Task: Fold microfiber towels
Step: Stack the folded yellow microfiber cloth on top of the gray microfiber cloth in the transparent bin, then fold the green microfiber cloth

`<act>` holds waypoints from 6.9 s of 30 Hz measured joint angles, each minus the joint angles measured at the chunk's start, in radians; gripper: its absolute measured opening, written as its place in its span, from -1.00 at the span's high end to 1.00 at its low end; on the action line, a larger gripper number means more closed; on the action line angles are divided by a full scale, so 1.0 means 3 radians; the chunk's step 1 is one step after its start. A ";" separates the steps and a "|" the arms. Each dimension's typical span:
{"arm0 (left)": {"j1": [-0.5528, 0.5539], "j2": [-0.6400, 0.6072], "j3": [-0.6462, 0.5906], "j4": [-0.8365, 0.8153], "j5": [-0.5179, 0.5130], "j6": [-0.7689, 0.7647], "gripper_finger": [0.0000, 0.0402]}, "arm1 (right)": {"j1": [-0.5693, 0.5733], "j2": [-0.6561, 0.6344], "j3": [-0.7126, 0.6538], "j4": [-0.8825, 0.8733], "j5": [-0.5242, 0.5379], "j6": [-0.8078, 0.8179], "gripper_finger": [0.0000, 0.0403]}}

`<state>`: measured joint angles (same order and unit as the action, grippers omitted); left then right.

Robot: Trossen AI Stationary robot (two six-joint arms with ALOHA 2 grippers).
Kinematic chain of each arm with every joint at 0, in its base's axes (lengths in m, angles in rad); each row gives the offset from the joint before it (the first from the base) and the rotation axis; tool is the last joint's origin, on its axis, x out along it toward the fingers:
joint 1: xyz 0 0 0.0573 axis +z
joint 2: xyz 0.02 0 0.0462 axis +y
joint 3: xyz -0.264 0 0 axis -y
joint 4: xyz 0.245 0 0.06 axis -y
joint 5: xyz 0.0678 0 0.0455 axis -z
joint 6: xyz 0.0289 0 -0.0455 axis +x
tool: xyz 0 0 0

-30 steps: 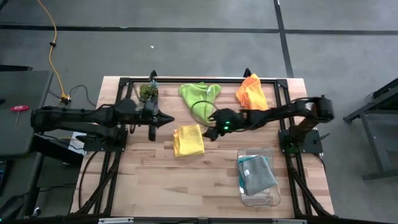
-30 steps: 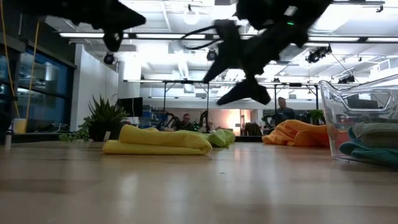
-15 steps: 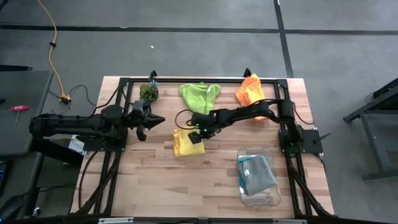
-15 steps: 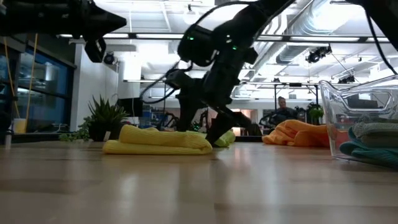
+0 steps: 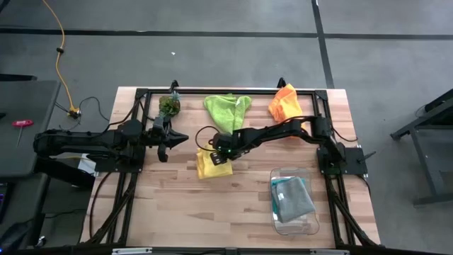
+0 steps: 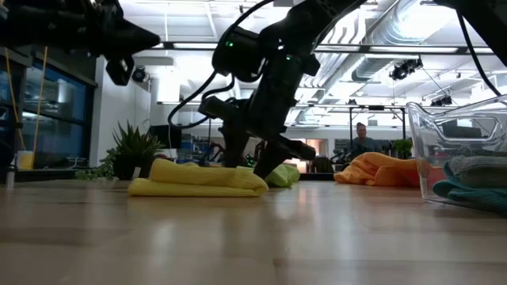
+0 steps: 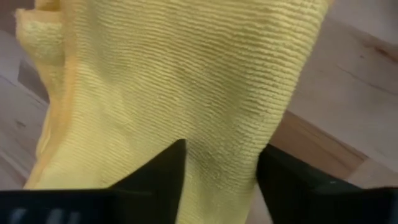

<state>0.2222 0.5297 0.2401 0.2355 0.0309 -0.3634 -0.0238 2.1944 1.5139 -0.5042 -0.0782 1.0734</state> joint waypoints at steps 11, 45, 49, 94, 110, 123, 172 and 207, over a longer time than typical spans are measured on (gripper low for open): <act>0.0000 0.0001 0.0000 -0.0126 -0.0159 0.0001 1.00 | -0.0050 0.0055 -0.0004 -0.0020 -0.0050 -0.0449 0.93; 0.0000 0.0001 0.0001 -0.0058 -0.0678 -0.0090 1.00 | -0.0183 -0.2933 -0.2708 -0.0556 0.0704 0.0244 1.00; -0.0001 0.0000 0.0003 0.0036 -0.0752 -0.0097 1.00 | -0.0183 -0.3281 -0.2624 -0.0751 0.0708 0.0076 1.00; 0.0000 0.0000 0.0003 0.0051 -0.0840 -0.0055 1.00 | 0.3582 -0.3757 -0.1336 -0.1619 0.1706 0.3076 1.00; 0.0000 0.0001 0.0003 0.0050 -0.0896 -0.0004 1.00 | 0.3419 -0.3109 -0.1336 -0.1810 0.1699 0.3470 1.00; 0.0000 0.0001 0.0003 0.0050 -0.0900 -0.0003 1.00 | 0.3213 -0.3196 -0.1534 -0.1094 0.1907 0.2913 1.00; 0.0000 0.0001 0.0003 -0.0025 -0.0867 -0.0032 1.00 | 0.2913 -0.3429 -0.2352 -0.1264 0.0862 0.3579 1.00; -0.0001 0.0001 0.0003 -0.0124 -0.0837 -0.0009 1.00 | 0.2608 -0.4413 -0.2001 -0.1895 0.0711 0.2653 -0.25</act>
<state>0.2220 0.5301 0.2409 0.1984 -0.2203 -0.3660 0.7586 0.8705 0.9135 -1.0727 0.1350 1.8692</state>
